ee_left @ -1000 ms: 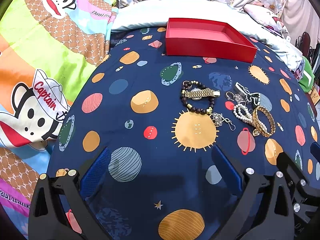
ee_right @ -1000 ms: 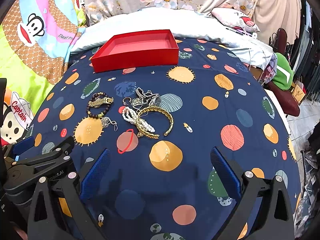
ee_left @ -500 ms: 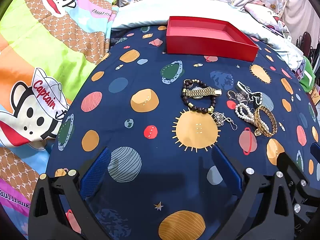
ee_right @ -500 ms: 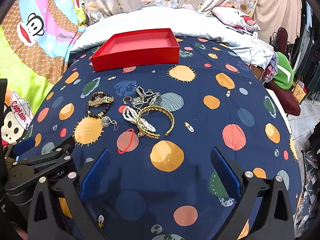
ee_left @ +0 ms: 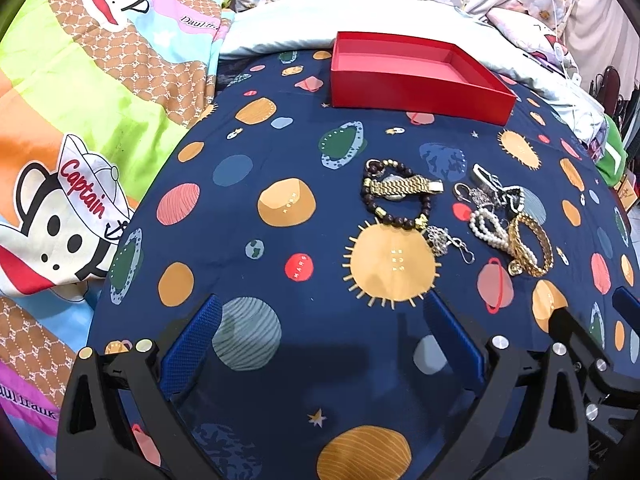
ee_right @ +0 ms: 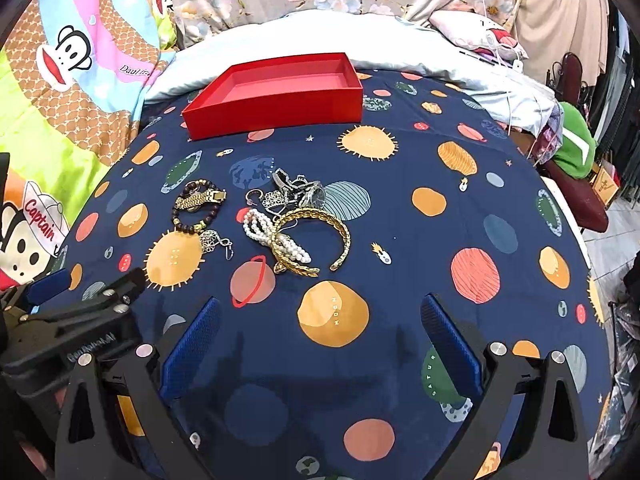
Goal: Organize jewelry
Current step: 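Grasp the gold bangle with the right tool while the left tool grasps the pearl necklace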
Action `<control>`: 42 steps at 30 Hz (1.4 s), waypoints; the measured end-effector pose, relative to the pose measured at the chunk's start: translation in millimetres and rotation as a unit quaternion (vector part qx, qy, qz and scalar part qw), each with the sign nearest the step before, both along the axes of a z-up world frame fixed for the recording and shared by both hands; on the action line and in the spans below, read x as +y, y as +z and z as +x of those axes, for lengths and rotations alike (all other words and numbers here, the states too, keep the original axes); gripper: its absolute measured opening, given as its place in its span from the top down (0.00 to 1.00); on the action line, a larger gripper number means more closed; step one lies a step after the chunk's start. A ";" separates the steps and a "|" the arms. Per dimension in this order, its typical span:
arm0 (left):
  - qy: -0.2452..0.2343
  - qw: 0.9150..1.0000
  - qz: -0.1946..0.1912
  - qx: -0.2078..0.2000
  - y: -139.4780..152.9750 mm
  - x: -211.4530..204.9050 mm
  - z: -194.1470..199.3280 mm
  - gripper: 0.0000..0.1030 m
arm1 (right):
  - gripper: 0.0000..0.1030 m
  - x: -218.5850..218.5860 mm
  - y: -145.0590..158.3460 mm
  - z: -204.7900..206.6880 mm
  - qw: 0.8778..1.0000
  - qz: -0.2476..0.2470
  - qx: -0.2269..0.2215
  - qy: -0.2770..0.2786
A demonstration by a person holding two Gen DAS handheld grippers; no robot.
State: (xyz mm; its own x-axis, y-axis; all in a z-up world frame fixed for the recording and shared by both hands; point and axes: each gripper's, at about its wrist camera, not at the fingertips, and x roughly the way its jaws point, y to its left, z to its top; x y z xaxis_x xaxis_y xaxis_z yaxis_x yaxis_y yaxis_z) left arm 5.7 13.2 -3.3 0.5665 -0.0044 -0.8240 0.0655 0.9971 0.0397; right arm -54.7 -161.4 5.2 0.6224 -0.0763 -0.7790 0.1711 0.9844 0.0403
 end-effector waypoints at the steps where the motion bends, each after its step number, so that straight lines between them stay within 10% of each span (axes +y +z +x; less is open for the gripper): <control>1: 0.006 1.000 0.003 0.000 -1.2 2.0 2.2 0.05 | 0.05 -2.1 -1.3 1.3 1.000 0.004 0.001 0.001; 14: 0.025 1.000 -0.002 0.011 -10.7 19.1 25.8 0.05 | 0.05 -18.1 -20.7 46.7 0.999 0.050 0.012 0.015; 28: 0.022 0.999 -0.012 0.023 -15.4 18.9 40.7 0.05 | 0.43 -23.2 -29.2 71.6 0.996 0.082 0.016 0.029; 42: 0.016 0.999 -0.027 0.029 -15.6 13.6 42.6 0.05 | 0.44 -33.7 -16.4 56.4 0.995 0.098 -0.002 0.022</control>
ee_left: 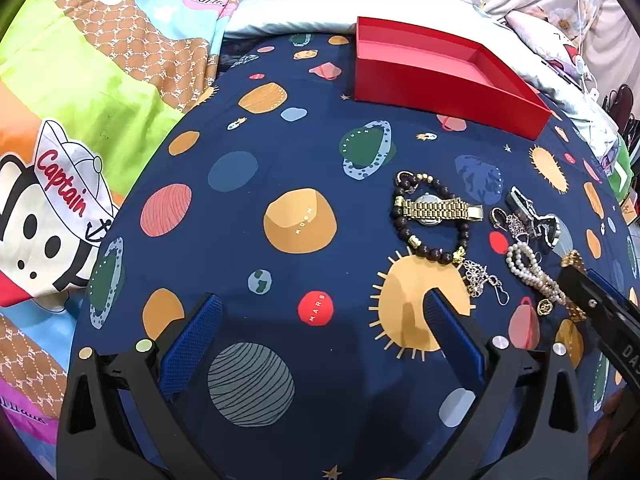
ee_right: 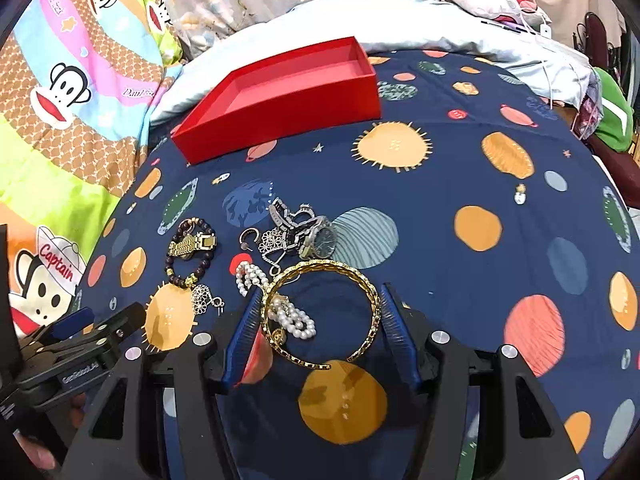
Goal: Organize jewelry
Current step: 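Grasp the gold bangle with the right tool while the left tool grasps the pearl necklace, then carry the gold bangle and pearl necklace in both tools to the red tray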
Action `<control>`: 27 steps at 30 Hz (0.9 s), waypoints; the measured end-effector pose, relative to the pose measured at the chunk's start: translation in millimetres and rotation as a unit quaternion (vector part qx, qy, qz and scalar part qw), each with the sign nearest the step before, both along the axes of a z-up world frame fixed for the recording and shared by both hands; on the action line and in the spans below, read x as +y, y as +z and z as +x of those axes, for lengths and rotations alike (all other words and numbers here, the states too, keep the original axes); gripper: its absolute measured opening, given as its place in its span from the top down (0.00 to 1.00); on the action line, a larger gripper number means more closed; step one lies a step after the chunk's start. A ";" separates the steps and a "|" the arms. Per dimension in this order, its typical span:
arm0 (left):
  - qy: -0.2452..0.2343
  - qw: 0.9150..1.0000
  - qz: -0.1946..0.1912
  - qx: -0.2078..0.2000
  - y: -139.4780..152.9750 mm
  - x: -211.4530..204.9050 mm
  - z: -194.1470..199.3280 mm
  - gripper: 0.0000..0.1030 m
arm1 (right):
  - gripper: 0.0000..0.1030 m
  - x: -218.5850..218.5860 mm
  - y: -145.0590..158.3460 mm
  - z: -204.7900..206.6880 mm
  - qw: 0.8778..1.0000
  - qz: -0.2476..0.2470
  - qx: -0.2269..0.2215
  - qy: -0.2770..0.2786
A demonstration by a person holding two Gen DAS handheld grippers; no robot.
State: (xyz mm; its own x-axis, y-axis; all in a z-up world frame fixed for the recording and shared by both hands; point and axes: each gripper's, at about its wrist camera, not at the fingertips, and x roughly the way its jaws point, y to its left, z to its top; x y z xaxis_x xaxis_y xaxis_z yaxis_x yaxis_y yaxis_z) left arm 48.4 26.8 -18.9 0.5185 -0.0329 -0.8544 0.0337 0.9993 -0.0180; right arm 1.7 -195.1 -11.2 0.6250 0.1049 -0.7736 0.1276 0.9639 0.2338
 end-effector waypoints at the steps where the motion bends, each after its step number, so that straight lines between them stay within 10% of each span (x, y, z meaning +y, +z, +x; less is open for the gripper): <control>1: -0.001 1.000 0.000 0.000 0.0 -1.1 0.0 0.05 | 0.44 -1.2 1.9 -2.6 1.000 -0.004 -0.002 -0.002; 27: -0.091 0.995 -0.042 0.007 12.7 -113.5 -3.3 0.05 | 0.44 -59.2 15.6 -49.9 0.997 -0.035 -0.003 -0.070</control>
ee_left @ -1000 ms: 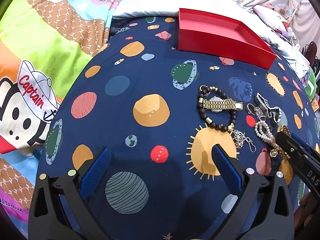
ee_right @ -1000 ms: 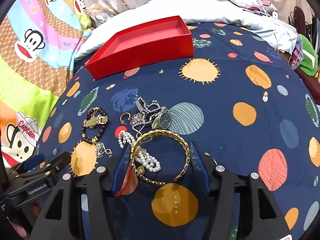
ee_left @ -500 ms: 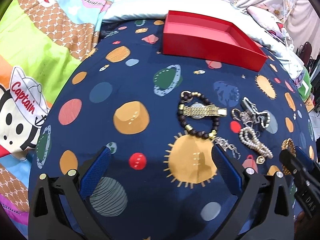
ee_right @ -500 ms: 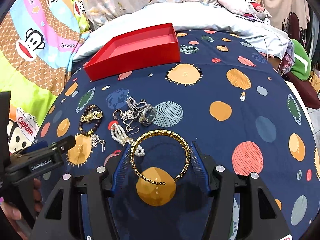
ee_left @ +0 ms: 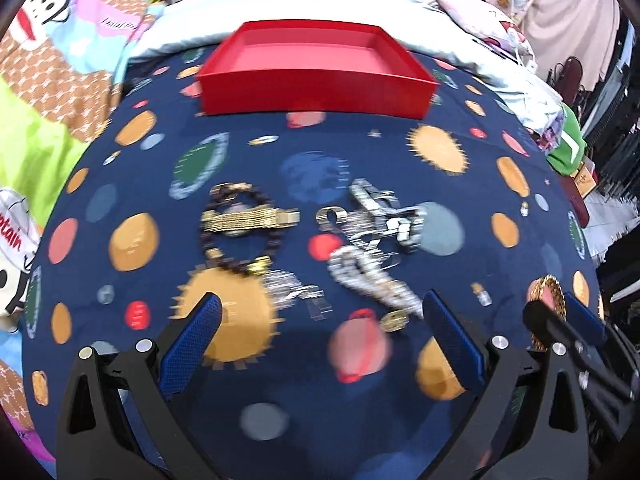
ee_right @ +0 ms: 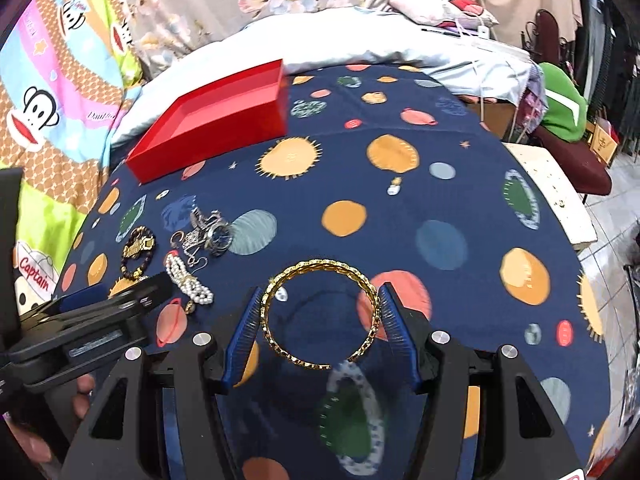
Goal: Organize jewelry
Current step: 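Carry the gold bangle and pearl necklace in both tools to the red tray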
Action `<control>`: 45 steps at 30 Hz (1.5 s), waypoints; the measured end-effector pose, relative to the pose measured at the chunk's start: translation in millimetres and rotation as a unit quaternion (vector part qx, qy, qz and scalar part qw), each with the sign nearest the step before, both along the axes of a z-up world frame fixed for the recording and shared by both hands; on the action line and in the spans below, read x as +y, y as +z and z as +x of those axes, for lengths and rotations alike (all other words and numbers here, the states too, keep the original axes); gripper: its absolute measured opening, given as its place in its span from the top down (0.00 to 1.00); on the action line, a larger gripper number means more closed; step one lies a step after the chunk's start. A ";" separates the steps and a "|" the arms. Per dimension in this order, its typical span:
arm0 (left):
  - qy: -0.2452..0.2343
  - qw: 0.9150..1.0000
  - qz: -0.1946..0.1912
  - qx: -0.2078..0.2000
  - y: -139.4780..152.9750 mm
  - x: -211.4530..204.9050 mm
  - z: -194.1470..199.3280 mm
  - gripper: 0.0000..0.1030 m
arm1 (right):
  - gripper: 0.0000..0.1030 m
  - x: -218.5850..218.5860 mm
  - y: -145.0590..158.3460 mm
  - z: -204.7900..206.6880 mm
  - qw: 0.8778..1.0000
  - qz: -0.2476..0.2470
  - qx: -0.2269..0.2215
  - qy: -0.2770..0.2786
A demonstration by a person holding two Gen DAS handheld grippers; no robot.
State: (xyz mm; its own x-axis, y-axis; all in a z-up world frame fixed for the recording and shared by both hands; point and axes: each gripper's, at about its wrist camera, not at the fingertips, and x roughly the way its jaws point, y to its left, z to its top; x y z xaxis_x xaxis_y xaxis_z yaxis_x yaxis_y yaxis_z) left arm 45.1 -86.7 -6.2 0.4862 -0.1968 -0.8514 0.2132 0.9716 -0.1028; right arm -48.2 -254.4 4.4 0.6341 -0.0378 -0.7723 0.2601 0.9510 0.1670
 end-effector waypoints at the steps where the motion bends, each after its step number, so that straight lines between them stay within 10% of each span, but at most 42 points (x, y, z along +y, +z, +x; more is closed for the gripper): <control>1: 0.000 1.000 0.000 0.002 -0.8 -5.2 1.1 0.05 | 0.44 -3.0 0.9 -2.0 1.000 0.000 -0.001 -0.003; 10: 0.008 0.999 0.035 0.018 -19.4 -34.5 -0.6 0.33 | 0.44 -23.7 -2.0 -8.2 1.000 0.020 0.002 -0.016; 19: 0.017 1.000 0.005 0.024 -15.3 -0.7 0.9 0.87 | 0.44 -13.1 -8.8 0.1 0.999 0.040 0.004 0.007; 45: 0.017 0.999 -0.032 -0.030 36.4 51.3 6.0 0.87 | 0.44 51.6 21.0 44.2 0.996 0.027 -0.027 0.077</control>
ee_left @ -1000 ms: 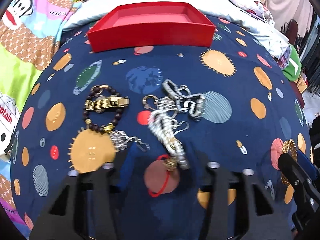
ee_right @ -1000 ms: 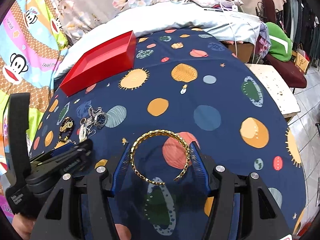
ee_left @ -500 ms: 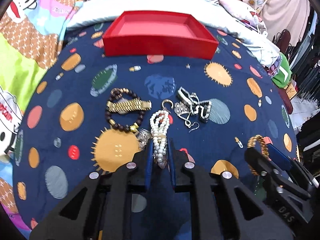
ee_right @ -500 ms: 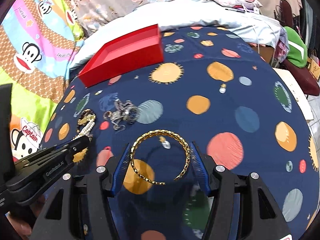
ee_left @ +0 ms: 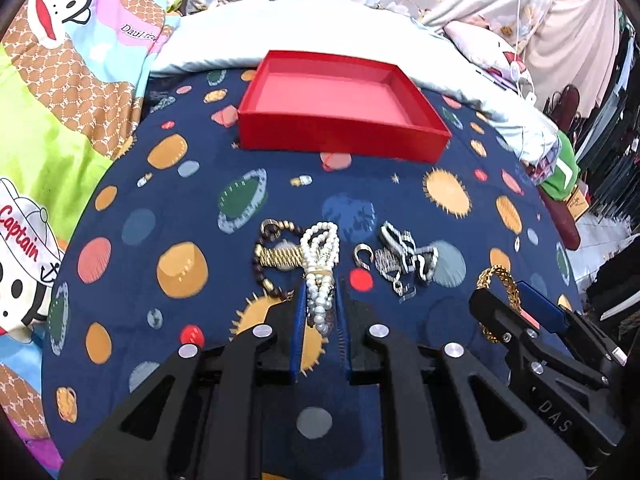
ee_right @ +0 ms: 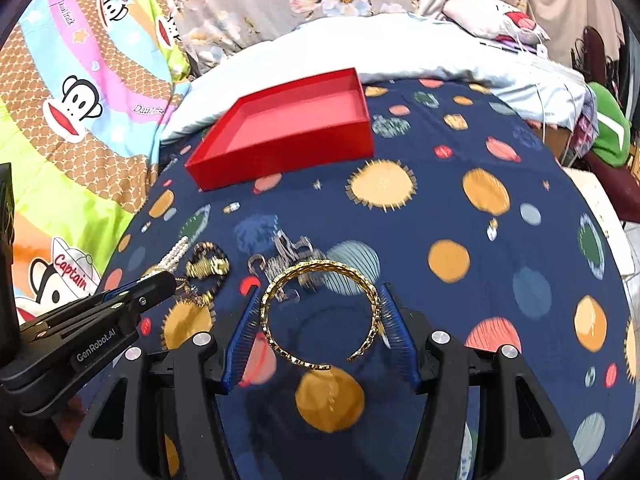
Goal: Organize jewelry
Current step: 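Carry the gold bangle and pearl necklace in both tools to the red tray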
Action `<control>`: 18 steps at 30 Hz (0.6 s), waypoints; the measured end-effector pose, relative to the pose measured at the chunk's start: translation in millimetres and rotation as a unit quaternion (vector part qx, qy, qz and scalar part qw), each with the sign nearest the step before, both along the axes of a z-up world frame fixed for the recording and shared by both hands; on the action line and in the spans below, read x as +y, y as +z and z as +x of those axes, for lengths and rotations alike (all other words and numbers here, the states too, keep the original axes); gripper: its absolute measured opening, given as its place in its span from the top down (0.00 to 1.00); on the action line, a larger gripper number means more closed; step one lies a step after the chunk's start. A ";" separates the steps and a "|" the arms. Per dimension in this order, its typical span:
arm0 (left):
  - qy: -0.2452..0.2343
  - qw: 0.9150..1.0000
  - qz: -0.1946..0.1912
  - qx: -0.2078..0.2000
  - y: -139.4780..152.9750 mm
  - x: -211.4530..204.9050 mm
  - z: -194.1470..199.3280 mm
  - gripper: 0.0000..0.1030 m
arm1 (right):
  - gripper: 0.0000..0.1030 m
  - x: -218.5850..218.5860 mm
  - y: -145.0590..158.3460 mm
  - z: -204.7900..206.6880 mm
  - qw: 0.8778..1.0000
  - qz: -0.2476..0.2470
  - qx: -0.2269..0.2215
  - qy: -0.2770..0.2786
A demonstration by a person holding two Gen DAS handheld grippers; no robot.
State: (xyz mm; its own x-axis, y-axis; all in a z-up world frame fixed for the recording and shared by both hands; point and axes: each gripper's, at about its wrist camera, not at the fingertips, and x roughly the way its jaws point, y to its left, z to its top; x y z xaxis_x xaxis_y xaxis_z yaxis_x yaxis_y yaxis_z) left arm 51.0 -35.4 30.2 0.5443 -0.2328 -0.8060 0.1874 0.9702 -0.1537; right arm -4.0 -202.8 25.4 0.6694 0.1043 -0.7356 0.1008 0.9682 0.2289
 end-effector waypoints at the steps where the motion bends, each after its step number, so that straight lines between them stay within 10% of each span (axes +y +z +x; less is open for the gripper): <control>1: 0.000 1.000 -0.001 -0.002 1.8 1.2 2.5 0.87 | 0.44 1.1 2.6 4.1 1.000 -0.001 -0.003 0.002; 18: -0.009 0.998 0.002 -0.060 44.6 -6.6 129.4 0.87 | 0.44 -9.6 60.8 139.1 0.997 0.006 -0.065 0.039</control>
